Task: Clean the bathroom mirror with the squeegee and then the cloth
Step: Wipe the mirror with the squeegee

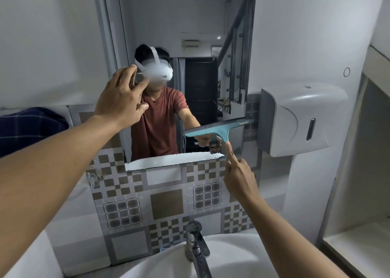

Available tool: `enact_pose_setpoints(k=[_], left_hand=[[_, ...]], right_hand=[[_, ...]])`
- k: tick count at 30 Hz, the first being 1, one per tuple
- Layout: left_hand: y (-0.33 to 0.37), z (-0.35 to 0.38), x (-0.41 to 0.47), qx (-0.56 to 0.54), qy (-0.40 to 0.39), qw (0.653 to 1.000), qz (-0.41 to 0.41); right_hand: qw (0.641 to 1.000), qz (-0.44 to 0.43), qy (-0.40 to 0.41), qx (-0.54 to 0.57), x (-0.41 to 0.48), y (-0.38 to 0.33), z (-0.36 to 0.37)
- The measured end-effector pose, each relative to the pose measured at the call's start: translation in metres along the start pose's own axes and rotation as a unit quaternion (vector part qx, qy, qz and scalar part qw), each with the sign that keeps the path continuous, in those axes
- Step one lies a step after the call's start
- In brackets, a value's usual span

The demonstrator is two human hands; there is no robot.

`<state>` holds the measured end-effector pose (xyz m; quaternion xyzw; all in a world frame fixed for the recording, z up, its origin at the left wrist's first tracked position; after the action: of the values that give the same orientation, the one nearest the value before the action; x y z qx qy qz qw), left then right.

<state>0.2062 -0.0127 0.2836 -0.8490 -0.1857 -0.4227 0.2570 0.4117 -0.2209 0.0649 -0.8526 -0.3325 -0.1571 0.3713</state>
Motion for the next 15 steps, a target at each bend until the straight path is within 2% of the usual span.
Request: enact_pose_setpoints(k=[15], left_hand=[[0.004,0.016,-0.013,0.004,-0.012,1.0,0.013]], right_hand=[[0.985,0.073,-0.055,0.148,-0.026,-0.016,0.035]])
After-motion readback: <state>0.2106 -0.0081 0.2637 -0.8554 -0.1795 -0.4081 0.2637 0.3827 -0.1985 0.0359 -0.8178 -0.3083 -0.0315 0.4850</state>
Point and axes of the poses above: each hand's wrist, its own x-axis towards the middle knuckle, its own z-axis out of the palm, y = z × x, the point moved 8 cm from there along x, towards the middle knuckle, and after that the axes turned 1 degree about x, right-handed, at the moved point
